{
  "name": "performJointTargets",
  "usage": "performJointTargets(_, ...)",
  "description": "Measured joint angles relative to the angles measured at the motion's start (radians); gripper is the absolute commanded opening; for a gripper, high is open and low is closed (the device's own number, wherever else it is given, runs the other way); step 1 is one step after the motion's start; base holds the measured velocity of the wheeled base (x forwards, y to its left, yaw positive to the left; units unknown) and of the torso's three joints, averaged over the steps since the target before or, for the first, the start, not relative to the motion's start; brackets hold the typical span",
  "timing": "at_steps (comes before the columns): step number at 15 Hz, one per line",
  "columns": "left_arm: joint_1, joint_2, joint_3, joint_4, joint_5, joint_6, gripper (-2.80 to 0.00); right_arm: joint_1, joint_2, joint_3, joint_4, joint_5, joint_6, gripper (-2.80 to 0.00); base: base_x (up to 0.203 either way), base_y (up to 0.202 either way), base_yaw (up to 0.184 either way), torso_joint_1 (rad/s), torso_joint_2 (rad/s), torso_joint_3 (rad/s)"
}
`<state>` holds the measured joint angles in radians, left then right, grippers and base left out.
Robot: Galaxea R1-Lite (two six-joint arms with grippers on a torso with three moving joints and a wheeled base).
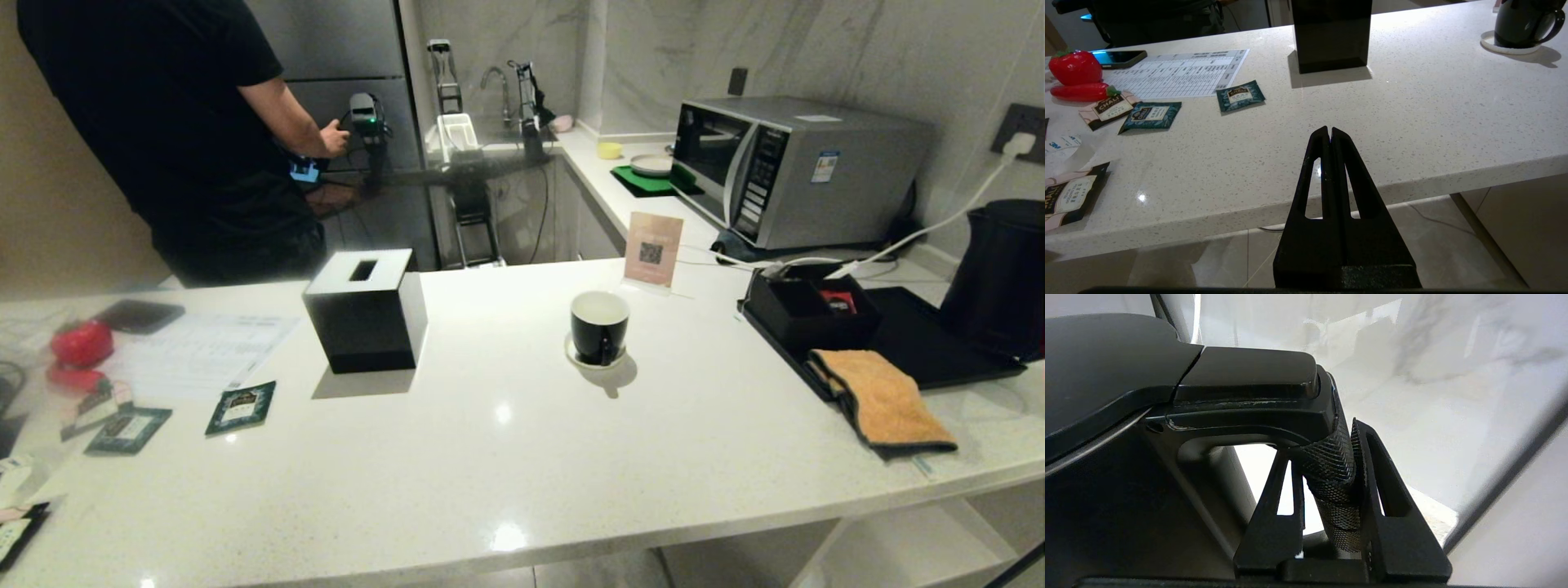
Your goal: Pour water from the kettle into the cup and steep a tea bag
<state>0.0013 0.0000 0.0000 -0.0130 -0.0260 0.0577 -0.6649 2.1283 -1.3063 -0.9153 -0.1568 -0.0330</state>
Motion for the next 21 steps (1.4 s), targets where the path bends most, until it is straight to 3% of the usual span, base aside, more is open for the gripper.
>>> performJointTargets(21, 0.000, 0.000, 0.000, 0.000, 0.000, 0.000, -2.80, 0.093, 0.177, -0.132, -0.013, -0.090, 0.014, -2.80, 0.000, 0.000, 0.000, 0.000, 0.00, 0.000)
